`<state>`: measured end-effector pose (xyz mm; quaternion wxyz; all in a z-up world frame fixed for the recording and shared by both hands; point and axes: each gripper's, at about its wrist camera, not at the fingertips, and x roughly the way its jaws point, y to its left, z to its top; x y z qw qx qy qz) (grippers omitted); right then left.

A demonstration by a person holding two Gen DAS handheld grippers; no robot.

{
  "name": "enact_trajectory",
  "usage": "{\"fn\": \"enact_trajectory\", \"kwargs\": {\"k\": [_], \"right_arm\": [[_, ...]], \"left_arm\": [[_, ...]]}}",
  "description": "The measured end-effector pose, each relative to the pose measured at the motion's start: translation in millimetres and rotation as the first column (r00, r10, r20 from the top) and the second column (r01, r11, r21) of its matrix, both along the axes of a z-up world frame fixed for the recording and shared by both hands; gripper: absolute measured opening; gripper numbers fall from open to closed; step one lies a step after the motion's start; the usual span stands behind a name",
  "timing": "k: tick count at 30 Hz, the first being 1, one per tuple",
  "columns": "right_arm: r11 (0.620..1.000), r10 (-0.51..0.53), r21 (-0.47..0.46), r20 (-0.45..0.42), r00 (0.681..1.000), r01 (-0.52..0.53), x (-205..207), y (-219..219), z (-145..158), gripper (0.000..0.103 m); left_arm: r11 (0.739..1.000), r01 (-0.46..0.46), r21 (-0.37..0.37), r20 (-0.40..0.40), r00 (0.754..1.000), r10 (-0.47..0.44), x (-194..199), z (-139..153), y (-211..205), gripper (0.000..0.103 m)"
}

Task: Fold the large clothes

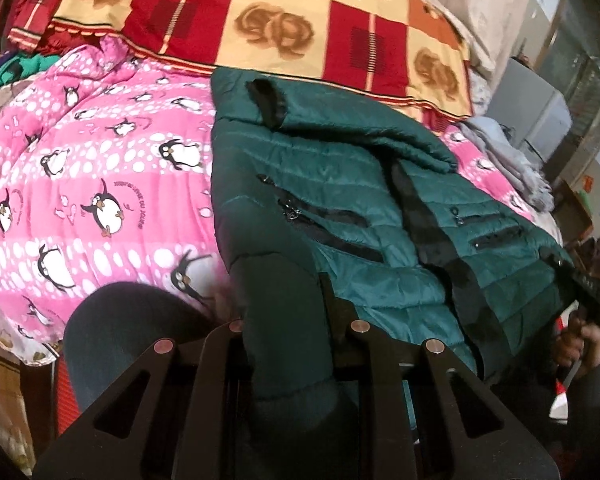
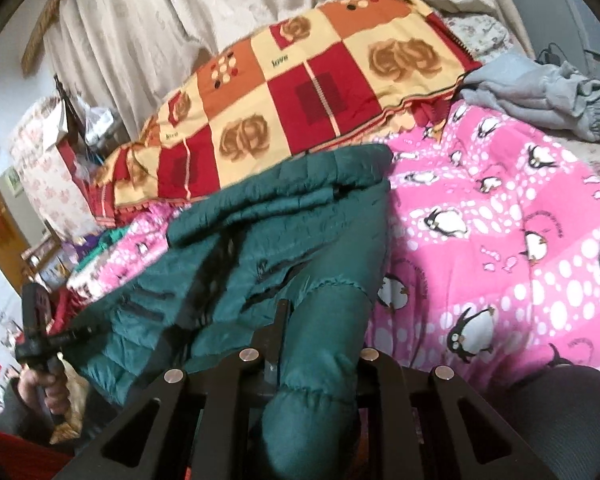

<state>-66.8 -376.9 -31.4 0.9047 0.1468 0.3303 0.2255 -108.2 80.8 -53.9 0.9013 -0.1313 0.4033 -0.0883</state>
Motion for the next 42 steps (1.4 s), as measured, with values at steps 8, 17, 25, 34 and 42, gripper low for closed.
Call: {"fn": "enact_trajectory", "kwargs": {"k": [8, 17, 25, 34, 42], "right_arm": [[0.996, 0.000, 0.083, 0.091, 0.996, -0.007, -32.4, -24.4, 43.4, 0.015], [0.979, -0.068, 0.200, 0.155, 0.985, 0.036, -21.3, -35.1, 57.1, 0.015], [0.982, -0.185, 0.074, 0.163, 0.969, 0.175, 39.8, -17.5, 76.8, 0.015], [0.972, -0.204, -0.120, 0.015, 0.979, 0.204, 135.1, 13.7, 74.2, 0.015], [0.971, -0.208, -0.120, 0.016, 0.978, 0.209, 182.6, 25.5, 85.3, 0.015]], "left_arm": [[0.996, -0.011, -0.089, 0.073, 0.997, 0.017, -35.0, 34.7, 12.4, 0.016], [0.972, -0.115, -0.206, 0.194, 0.969, 0.156, -13.8, 75.2, 31.6, 0.016], [0.977, -0.177, -0.118, 0.247, 0.948, 0.201, 51.7, 98.8, 27.7, 0.016], [0.974, -0.225, -0.008, 0.200, 0.954, 0.222, 140.4, 87.4, 23.4, 0.016], [0.962, -0.267, -0.051, 0.234, 0.934, 0.271, 173.8, 100.9, 34.0, 0.016]]}}
